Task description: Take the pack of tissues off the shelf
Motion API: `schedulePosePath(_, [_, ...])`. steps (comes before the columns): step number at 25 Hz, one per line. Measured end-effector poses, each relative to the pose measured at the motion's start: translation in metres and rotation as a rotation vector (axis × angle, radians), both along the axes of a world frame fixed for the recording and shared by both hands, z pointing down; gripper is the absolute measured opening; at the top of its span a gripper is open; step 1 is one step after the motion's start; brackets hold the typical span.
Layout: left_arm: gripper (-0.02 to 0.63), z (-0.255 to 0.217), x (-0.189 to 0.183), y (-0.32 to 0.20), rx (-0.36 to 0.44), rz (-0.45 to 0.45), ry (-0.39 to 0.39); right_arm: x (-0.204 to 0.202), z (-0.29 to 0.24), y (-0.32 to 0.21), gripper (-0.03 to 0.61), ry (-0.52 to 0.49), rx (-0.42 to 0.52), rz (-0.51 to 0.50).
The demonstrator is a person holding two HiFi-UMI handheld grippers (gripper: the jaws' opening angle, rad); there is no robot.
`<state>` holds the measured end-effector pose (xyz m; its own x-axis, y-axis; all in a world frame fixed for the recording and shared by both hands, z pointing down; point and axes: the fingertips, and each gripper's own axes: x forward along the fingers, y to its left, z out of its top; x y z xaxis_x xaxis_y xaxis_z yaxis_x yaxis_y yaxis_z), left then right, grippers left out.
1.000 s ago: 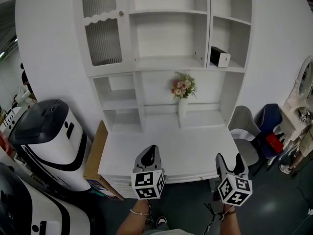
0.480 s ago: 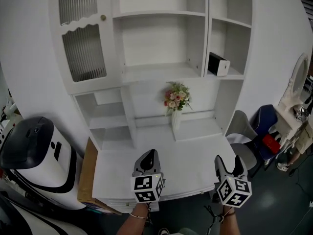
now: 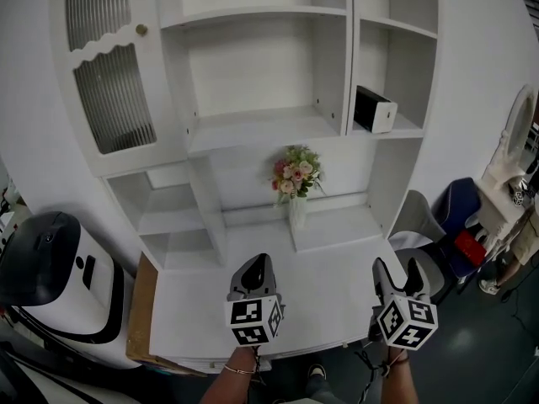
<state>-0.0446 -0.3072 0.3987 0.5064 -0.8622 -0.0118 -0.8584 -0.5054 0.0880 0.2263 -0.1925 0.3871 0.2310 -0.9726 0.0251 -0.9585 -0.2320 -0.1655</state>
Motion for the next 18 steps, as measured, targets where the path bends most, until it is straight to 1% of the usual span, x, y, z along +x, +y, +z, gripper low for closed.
schedulePosePath(7, [0.018,-0.021,0.041,-0.049,0.032,-0.036,0.007,0.042,-0.017,-0.059,0.38,0.011,0.025,-0.047])
schedulePosePath(12, [0.018,-0.038,0.075,-0.074,0.061,-0.046,-0.008,0.071,-0.028,-0.094,0.38,0.016,0.035,-0.083])
schedulePosePath(18, [0.018,-0.042,0.097,-0.093,0.062,-0.084,-0.015,0.097,-0.029,-0.121,0.38,0.014,0.034,-0.118])
